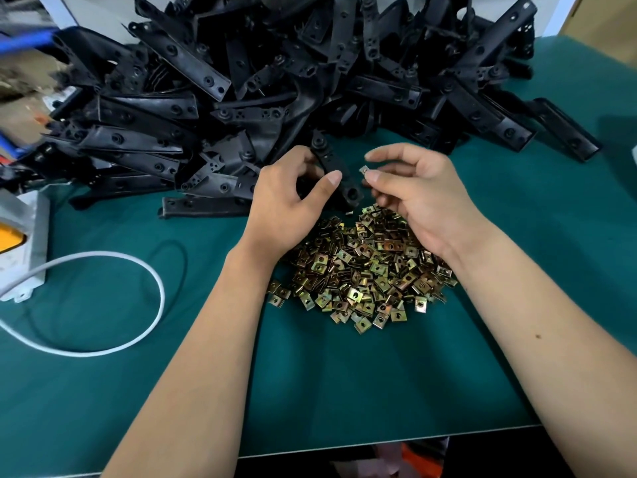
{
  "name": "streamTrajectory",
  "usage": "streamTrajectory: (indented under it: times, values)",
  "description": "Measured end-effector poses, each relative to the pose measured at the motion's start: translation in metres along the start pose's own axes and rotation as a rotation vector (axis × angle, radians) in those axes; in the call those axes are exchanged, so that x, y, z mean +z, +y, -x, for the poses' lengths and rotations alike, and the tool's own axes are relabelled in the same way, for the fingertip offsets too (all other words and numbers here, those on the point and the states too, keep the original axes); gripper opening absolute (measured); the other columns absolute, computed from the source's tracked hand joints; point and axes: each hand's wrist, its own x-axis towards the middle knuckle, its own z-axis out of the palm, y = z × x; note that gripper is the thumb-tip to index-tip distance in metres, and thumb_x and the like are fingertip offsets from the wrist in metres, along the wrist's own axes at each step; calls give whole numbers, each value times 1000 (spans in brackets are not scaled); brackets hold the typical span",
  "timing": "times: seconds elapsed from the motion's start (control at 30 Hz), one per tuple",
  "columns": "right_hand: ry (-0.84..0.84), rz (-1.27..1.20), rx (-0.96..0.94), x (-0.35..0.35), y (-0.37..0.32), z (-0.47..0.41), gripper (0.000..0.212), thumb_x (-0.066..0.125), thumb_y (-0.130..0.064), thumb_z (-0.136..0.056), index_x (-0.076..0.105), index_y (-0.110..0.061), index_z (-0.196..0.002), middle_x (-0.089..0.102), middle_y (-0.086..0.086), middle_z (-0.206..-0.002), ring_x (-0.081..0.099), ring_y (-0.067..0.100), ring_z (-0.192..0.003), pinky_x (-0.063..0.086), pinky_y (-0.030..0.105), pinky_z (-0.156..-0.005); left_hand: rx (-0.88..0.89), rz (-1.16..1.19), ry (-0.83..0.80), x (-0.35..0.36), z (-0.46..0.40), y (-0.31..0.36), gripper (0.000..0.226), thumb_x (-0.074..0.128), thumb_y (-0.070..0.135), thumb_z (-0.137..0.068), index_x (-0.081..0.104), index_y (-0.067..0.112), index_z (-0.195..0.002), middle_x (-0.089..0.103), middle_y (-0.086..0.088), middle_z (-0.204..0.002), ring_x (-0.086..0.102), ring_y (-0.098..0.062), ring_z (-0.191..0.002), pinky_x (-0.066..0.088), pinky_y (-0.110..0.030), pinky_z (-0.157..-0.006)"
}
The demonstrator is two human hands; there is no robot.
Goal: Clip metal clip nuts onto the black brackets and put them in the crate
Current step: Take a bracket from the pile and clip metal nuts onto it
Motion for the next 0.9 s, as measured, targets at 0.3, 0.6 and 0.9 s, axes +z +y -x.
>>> streamTrajectory:
  times: [0.3, 0.6, 0.9]
  values:
    - [-13, 157, -87, 0, 2, 1, 20, 71, -3, -93, 82, -18, -99, 74, -2, -84, 61, 10, -76, 54, 22, -73, 0, -6, 28, 0, -1, -2, 38, 70, 36, -94, 60, 12, -122, 69, 12, -86, 63, 4, -86, 40, -9, -74]
    - [18, 171, -86, 1, 5, 1, 11, 78, -5, -88, 81, -13, -95, 75, 10, -84, 58, 20, -71, 52, 26, -69, -10, 6, 33, 2, -2, -4, 44, 70, 40, -93, 58, 16, -128, 73, 10, -88, 66, -2, -88, 45, -12, -76]
    - [18, 140, -77, 0, 5, 0, 11, 78, -4, -88, 81, -11, -95, 72, 9, -80, 57, 20, -70, 51, 26, -68, -23, -15, 14, 2, -2, -7, 47, 71, 42, -93, 56, 17, -130, 73, 12, -89, 65, -1, -88, 46, -16, -77]
